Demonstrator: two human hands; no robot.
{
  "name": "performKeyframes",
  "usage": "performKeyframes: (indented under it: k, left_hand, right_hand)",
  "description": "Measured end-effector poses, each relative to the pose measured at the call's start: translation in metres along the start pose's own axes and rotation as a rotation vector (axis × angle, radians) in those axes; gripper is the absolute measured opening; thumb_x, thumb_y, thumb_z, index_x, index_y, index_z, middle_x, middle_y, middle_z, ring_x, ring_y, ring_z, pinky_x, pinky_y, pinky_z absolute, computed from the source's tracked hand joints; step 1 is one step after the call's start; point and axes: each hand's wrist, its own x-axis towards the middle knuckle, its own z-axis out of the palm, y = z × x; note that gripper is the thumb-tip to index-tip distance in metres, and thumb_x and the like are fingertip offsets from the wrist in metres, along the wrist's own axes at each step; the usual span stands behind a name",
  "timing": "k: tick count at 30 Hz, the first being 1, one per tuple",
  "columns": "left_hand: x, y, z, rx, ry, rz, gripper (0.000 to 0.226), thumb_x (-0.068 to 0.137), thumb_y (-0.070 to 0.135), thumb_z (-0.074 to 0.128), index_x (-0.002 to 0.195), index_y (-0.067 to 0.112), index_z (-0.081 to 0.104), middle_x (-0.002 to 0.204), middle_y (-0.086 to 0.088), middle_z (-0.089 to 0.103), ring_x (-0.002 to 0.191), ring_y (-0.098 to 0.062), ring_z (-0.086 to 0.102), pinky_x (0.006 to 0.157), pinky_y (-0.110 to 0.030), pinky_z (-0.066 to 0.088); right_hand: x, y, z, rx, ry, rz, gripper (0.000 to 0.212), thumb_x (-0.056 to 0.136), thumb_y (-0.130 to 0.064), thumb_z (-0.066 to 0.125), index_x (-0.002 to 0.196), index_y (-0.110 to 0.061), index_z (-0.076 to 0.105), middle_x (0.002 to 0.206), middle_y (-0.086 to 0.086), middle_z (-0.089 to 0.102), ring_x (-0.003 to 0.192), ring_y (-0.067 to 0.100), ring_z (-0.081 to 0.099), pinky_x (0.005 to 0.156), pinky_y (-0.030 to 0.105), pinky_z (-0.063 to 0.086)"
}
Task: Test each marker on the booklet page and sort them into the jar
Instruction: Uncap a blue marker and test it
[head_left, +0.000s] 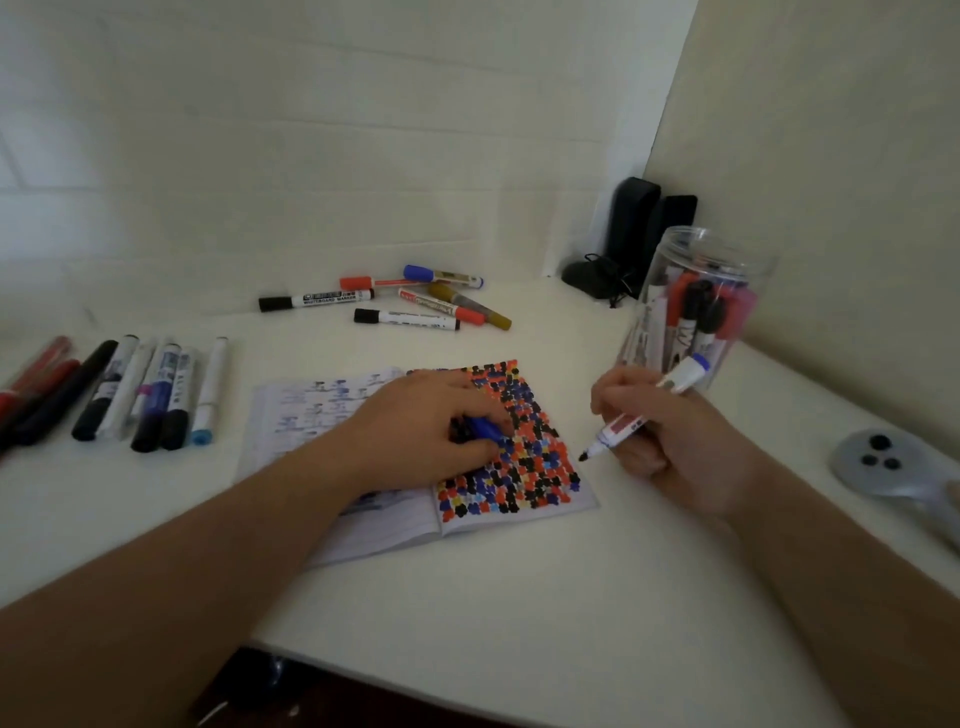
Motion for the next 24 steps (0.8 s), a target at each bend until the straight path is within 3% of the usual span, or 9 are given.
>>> performKeyframes:
  k: [2,5,9,13,18,24]
  left_hand:
    - [0.0,-0.001,0.001,0.005,0.004,0.006,0.029,0.091,0.051,0.065,0.12,0.05,0.065,0.106,0.021,0.06,0.098,0.0,0.056,0.089,-0.033,0.052]
    - [0.001,-0.003,0.002,0.005,0.001,0.003,0.029,0.09,0.052,0.065,0.12,0.051,0.065,0.106,0.021,0.059,0.099,0.0,0.056,0.088,-0.034,0.052]
    - [0.001,-0.004,0.004,0.005,0.008,0.007,0.029,0.091,0.053,0.065,0.12,0.052,0.065,0.106,0.021,0.06,0.098,0.0,0.056,0.088,-0.035,0.052]
    - [0.001,-0.005,0.004,0.001,0.013,0.013,0.028,0.091,0.053,0.065,0.119,0.052,0.065,0.106,0.021,0.06,0.099,0.0,0.056,0.089,-0.035,0.052]
    - [0.002,-0.007,0.005,-0.006,0.017,0.009,0.029,0.089,0.054,0.064,0.119,0.052,0.065,0.105,0.021,0.06,0.098,0.0,0.056,0.088,-0.037,0.053]
    - [0.001,-0.006,0.005,-0.027,0.018,0.016,0.03,0.087,0.057,0.062,0.117,0.052,0.065,0.104,0.02,0.062,0.097,-0.001,0.058,0.088,-0.038,0.054]
  right_hand:
    - [-0.003,0.003,0.002,-0.06,0.031,-0.029,0.006,0.077,-0.009,0.064,0.078,-0.01,0.059,0.051,0.006,0.035,0.041,0.014,0.022,0.044,0.026,0.012]
    - [-0.007,0.003,0.005,-0.165,0.089,-0.052,0.022,0.065,-0.009,0.071,0.064,-0.012,0.049,0.051,0.005,0.037,0.041,0.014,0.027,0.043,0.02,0.02]
    - [-0.008,0.003,0.009,-0.312,0.212,-0.061,0.034,0.071,-0.012,0.07,0.052,-0.02,0.043,0.051,0.006,0.039,0.041,0.018,0.036,0.043,0.022,0.029]
    - [-0.008,0.005,0.012,-0.387,0.208,-0.038,0.031,0.071,-0.011,0.07,0.056,-0.016,0.044,0.053,0.009,0.046,0.044,0.018,0.045,0.044,0.024,0.037]
    - [-0.009,0.005,0.012,-0.457,0.234,-0.032,0.038,0.086,0.004,0.069,0.06,-0.012,0.048,0.057,0.014,0.051,0.046,0.018,0.05,0.043,0.024,0.042]
    - [-0.011,0.005,0.014,-0.523,0.242,-0.033,0.032,0.085,0.003,0.07,0.063,-0.007,0.049,0.057,0.014,0.054,0.048,0.019,0.051,0.044,0.024,0.042]
